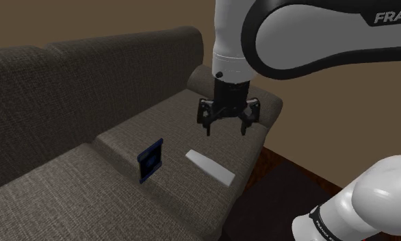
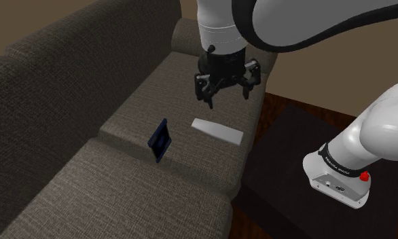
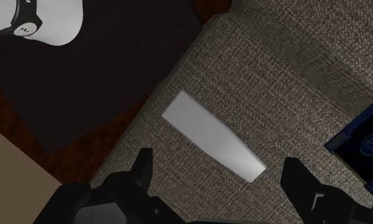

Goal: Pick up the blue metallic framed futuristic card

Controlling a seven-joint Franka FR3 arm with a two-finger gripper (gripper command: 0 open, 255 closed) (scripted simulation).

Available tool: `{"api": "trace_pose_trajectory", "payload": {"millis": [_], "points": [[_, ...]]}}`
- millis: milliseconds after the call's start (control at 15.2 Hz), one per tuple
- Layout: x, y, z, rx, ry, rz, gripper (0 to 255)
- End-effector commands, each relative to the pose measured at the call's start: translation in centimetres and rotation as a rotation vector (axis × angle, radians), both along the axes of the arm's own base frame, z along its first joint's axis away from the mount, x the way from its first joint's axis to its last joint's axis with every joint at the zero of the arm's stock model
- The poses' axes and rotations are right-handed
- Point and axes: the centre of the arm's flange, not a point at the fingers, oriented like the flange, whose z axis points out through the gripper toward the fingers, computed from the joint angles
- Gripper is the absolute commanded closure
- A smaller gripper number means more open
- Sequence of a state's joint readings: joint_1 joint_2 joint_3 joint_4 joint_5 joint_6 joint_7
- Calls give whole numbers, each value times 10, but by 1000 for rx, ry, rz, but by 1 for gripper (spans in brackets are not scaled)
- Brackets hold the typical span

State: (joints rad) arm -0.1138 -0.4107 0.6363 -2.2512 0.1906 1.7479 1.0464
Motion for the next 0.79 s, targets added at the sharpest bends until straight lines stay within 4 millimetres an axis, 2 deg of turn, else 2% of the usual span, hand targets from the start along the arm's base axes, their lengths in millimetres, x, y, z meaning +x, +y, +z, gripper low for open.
{"api": "trace_pose_trajectory", "payload": {"millis": [0,396,726], "points": [[16,23,-12,-15,7,-73,0],[68,80,-50,-66,29,-273,0],[118,118,-84,-108,47,-439,0]]}}
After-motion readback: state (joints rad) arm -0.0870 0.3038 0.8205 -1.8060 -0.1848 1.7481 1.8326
